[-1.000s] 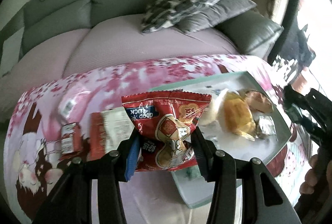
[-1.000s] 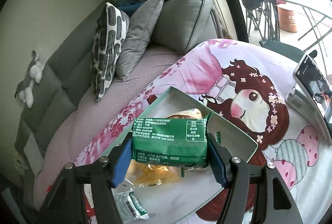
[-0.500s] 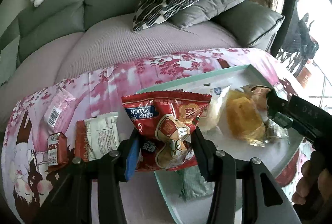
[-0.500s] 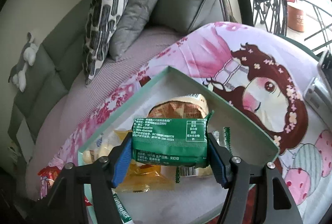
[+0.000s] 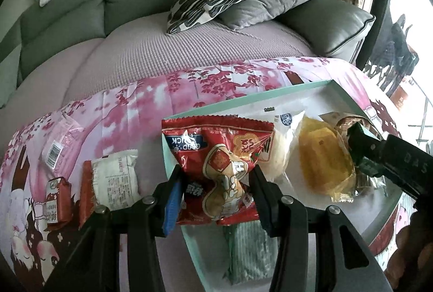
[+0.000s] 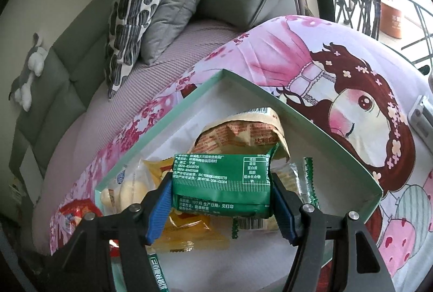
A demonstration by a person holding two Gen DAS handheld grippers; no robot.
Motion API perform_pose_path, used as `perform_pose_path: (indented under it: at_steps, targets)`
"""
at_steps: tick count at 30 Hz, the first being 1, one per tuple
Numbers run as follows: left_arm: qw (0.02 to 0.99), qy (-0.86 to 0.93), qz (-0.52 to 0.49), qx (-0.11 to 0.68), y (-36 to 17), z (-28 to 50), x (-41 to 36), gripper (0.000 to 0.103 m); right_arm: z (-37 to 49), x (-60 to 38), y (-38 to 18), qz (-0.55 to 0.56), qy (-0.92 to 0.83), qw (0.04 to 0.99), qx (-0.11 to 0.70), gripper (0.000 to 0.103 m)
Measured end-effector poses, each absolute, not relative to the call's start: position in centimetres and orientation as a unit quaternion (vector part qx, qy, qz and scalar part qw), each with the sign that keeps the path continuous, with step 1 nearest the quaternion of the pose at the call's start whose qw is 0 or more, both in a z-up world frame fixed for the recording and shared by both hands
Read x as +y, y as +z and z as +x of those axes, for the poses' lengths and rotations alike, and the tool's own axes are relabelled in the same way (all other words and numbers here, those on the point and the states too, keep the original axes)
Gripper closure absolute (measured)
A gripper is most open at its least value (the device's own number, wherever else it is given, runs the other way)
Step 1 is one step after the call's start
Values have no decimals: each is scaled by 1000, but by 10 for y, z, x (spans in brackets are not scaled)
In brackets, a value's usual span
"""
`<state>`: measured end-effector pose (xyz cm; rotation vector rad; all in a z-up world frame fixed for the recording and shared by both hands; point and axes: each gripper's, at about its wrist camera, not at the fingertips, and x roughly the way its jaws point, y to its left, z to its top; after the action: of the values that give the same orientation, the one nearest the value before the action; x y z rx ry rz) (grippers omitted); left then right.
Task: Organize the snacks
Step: 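Lower the red bag and green pack into the tray and open both grippers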
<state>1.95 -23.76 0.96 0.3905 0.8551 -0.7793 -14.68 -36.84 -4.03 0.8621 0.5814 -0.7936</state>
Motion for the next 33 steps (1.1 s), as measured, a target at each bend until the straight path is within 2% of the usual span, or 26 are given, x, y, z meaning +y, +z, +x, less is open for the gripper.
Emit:
perform_pose_path:
  at_steps: [11, 13, 15, 18, 19, 22, 25, 33]
  targets:
    - [816, -365, 173, 414, 4, 27, -241, 51, -141, -369, -40, 394, -370, 794, 279, 29]
    - [812, -364, 170, 423, 2, 29, -241, 39, -140, -369, -40, 389, -371, 794, 284, 28]
    - [811, -366, 163, 427, 2, 29, -240, 35, -139, -368, -39, 385, -373, 794, 288, 25]
    - [810, -365, 156, 431, 4, 30, -237, 33, -138, -368, -38, 379, -378, 793, 290, 15]
    - [810, -364, 155, 433, 5, 30, -237, 29, -138, -367, -38, 378, -381, 792, 290, 13]
    - [808, -362, 148, 440, 7, 31, -234, 22, -139, -368, -37, 377, -384, 791, 291, 12]
    - [808, -360, 145, 443, 12, 31, -231, 16, -139, -367, -36, 373, -388, 791, 292, 1]
    - [825, -289, 115, 472, 21, 43, -204, 13, -138, -363, -29, 361, -390, 795, 293, 0]
